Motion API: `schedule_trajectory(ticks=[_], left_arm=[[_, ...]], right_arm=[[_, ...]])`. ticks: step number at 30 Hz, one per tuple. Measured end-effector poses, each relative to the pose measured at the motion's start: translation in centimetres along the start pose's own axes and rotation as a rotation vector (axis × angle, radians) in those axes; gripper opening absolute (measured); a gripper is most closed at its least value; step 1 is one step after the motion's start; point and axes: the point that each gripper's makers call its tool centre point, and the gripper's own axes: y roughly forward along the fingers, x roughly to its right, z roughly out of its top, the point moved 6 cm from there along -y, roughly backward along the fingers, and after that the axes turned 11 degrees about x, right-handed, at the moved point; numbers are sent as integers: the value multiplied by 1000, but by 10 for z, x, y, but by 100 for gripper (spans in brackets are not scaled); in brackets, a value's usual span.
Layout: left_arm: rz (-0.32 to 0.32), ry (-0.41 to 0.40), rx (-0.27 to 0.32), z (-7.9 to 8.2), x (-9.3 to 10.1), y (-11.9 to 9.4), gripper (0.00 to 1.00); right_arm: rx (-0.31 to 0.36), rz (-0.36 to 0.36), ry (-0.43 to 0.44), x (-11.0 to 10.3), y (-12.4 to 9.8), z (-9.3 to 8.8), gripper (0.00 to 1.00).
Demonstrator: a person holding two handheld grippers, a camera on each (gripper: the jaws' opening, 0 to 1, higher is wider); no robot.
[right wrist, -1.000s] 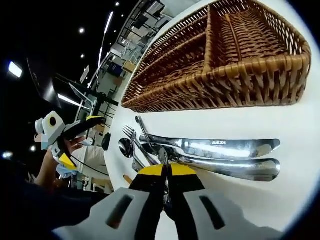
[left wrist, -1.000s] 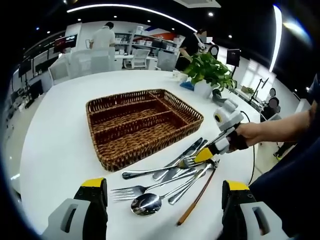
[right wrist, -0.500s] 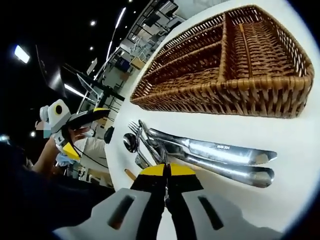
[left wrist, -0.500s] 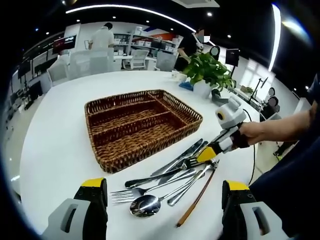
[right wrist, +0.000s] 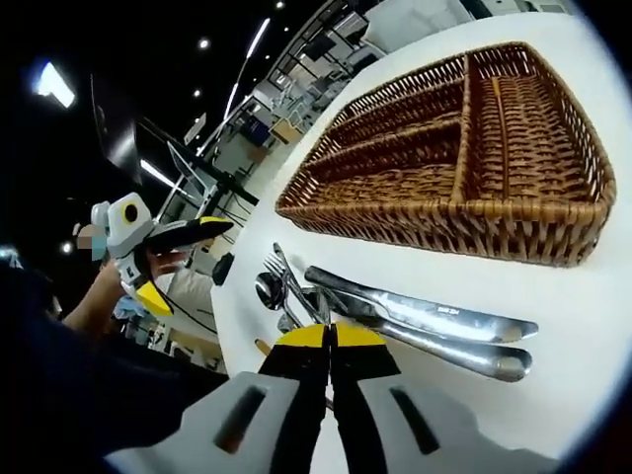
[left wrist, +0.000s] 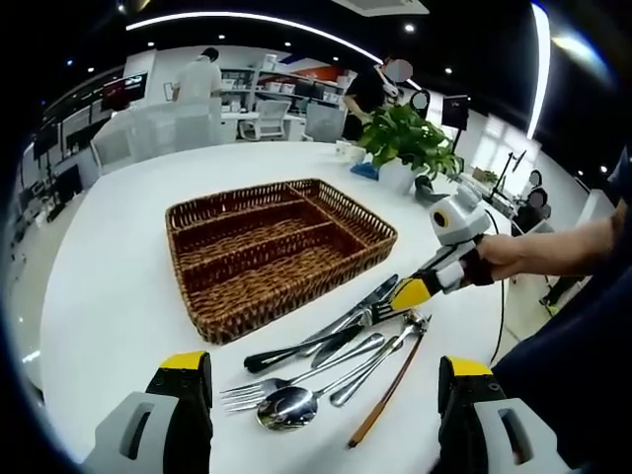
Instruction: Arrange the knives, forks, and spoons in their matching storage slots by inserting each utensil handle-first until every utensil is classified and aligned in the correct compartment
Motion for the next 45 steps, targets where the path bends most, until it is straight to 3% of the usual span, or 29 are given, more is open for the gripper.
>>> schedule_trajectory(ticks=[10, 26, 45], left_arm=[[-6, 11, 9, 6, -3, -2, 100], [-34, 20, 34, 12, -2, 0, 100], [-25, 17, 38, 12, -12, 1, 100]], right_arm=[[44, 10, -62, -13, -8, 25, 0], [117, -17, -128, -12, -22, 67, 0], [165, -36, -214, -6, -15, 114, 0]])
